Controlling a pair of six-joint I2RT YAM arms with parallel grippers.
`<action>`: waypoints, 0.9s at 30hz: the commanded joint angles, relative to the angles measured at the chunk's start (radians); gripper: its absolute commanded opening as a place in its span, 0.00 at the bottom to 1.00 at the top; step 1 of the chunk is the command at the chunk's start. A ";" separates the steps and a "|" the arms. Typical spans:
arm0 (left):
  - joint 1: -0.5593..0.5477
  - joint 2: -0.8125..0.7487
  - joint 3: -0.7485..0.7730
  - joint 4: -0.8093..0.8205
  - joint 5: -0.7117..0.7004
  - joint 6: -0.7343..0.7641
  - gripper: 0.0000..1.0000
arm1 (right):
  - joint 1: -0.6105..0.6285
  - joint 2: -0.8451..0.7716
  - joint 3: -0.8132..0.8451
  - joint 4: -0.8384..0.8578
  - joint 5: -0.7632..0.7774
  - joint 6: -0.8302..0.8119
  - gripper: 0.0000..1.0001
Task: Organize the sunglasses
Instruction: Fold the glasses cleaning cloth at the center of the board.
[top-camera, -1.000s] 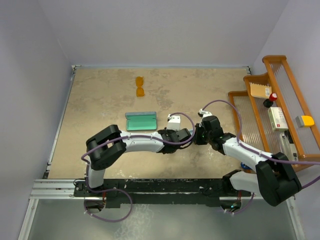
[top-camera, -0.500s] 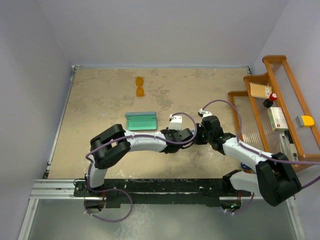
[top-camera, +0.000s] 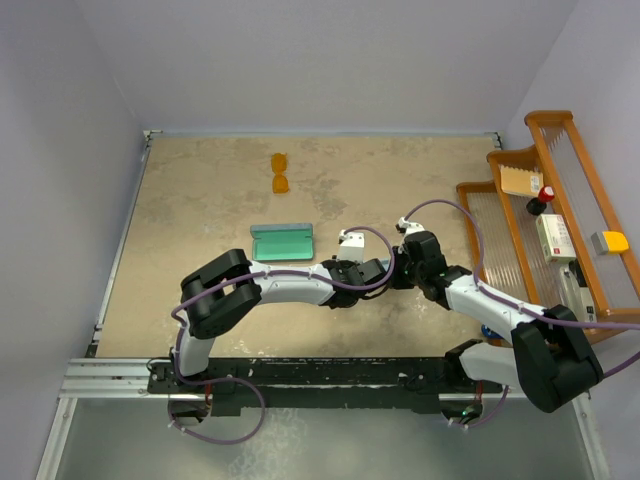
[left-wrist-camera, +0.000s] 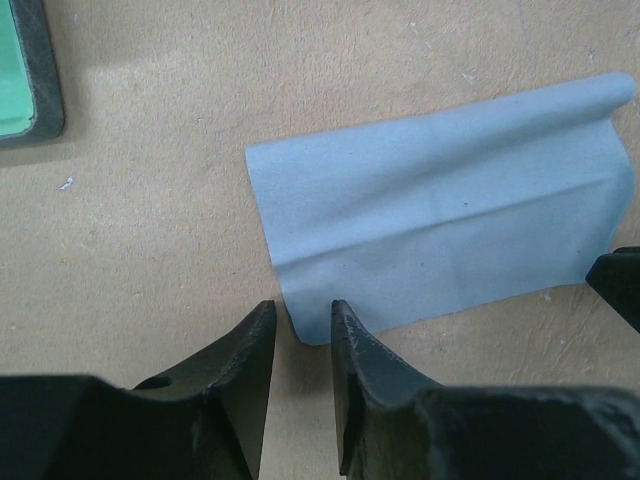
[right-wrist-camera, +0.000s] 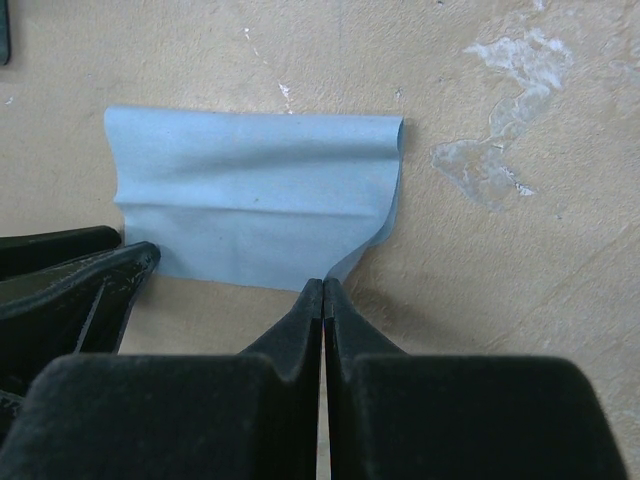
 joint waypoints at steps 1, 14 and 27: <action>-0.007 -0.002 0.014 -0.006 -0.004 -0.011 0.22 | 0.004 -0.019 -0.009 0.028 -0.008 0.008 0.00; -0.008 0.010 0.012 0.018 0.020 -0.008 0.00 | 0.004 -0.015 -0.009 0.026 -0.001 0.008 0.00; -0.011 -0.006 0.027 -0.012 -0.025 -0.003 0.01 | 0.004 -0.014 -0.004 0.020 0.000 0.007 0.00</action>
